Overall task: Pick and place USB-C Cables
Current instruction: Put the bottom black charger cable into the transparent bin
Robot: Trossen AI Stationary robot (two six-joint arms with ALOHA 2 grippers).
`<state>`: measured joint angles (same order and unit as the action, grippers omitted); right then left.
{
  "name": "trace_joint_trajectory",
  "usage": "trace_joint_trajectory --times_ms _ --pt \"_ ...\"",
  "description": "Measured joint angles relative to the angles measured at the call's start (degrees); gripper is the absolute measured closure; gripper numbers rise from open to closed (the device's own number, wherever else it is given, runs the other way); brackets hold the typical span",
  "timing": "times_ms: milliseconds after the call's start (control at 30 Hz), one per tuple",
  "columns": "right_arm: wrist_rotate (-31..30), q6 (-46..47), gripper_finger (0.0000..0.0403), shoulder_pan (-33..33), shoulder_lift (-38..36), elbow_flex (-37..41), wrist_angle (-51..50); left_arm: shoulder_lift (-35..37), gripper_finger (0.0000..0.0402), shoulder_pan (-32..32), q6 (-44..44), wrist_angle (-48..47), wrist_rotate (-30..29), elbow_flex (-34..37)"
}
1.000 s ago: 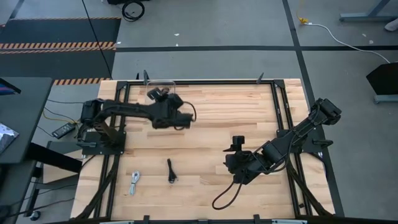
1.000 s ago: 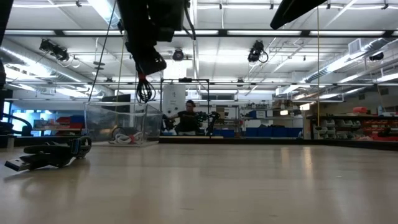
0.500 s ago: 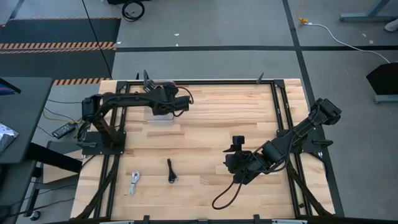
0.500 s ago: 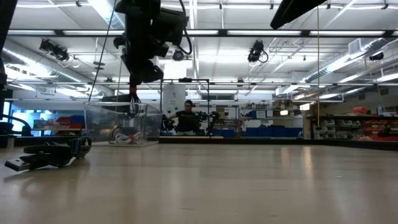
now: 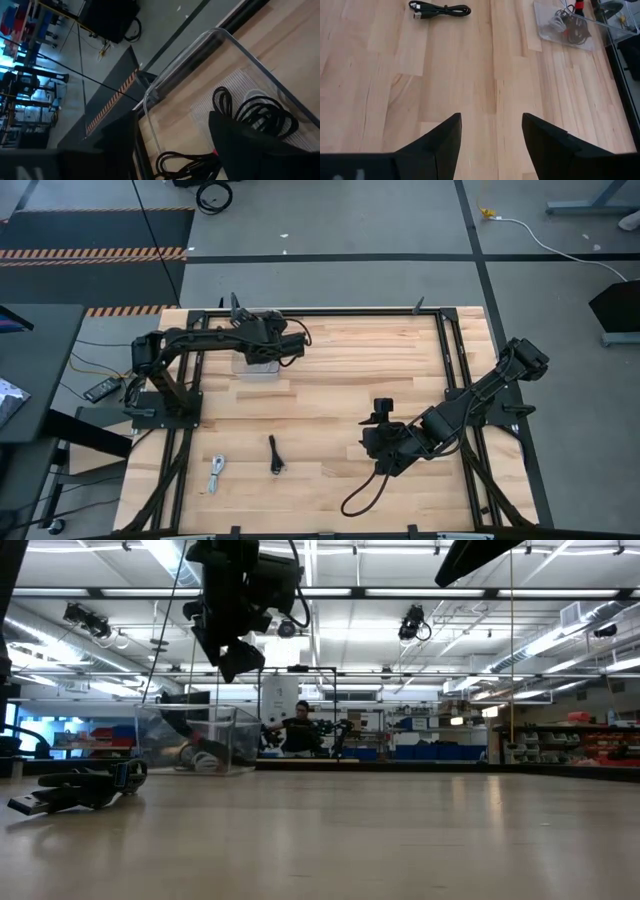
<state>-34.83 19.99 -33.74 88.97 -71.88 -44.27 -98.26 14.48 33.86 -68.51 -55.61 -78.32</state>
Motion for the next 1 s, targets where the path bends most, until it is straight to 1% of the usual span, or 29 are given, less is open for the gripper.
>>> trace_joint_trajectory --times_ms 100,267,333,400,467,533,567,600,633,667,733,767,800,833,867,1000 --pt "0.0 0.0 0.019 0.0 0.0 0.0 0.0 0.0 0.0138 0.04 0.27 0.1 0.42 0.0" --pt "0.0 -0.02 0.019 0.02 0.0 0.0 0.0 0.0 0.0137 -0.19 -0.02 1.3 5.67 0.0" --pt "0.0 -0.02 0.019 0.02 0.0 0.0 0.0 0.0 0.014 -0.37 -2.15 1.9 6.72 0.0" --pt "0.0 -0.02 0.019 0.02 0.0 0.0 0.0 0.0 0.0142 -0.61 -5.21 1.59 6.29 0.0" --pt "0.0 -0.02 0.019 0.02 0.0 0.0 0.03 0.0 0.0145 -0.46 -8.43 0.24 3.43 0.0" --pt "0.0 -0.08 0.019 0.02 0.0 0.0 0.03 0.0 0.0148 0.22 -13.59 -1.77 0.8 0.0" --pt "0.02 -0.16 0.019 0.02 0.0 0.0 0.02 0.0 0.0149 0.66 -17.28 -2.58 1.01 0.0" --pt "0.02 -0.31 0.019 0.02 0.0 0.0 0.03 0.0 0.0151 1.14 -21.03 -3.15 2.65 0.0" --pt "0.02 -0.56 0.019 0.02 0.0 0.0 0.01 0.0 0.0153 1.56 -24.83 -3.96 6.1 0.0" --pt "0.02 -1.01 0.019 0.02 0.0 0.0 0.0 0.02 0.0155 2.05 -28.01 -4.65 11.0 0.0" --pt "0.02 -2.0 0.019 0.02 0.0 0.0 0.0 0.02 0.016 3.0 -31.7 -5.35 22.04 0.0" --pt "0.02 -2.45 0.0191 0.02 0.0 0.0 0.0 0.02 0.0163 3.34 -32.51 -5.15 26.61 0.0" --pt "0.02 -2.91 0.0192 0.04 0.0 0.0 0.0 0.02 0.0167 3.58 -33.03 -4.94 29.84 0.0" --pt "0.02 -3.26 0.0192 0.1 0.0 0.0 0.0 0.02 0.017 3.67 -33.34 -4.83 31.35 0.0" --pt "0.02 -3.52 0.0193 0.13 0.0 0.01 0.0 0.02 0.0174 3.65 -33.86 -4.72 31.44 0.0" --pt "0.02 -4.58 0.0193 0.13 0.0 0.02 -0.04 0.09 0.019 3.74 -36.91 -4.97 29.84 0.0"
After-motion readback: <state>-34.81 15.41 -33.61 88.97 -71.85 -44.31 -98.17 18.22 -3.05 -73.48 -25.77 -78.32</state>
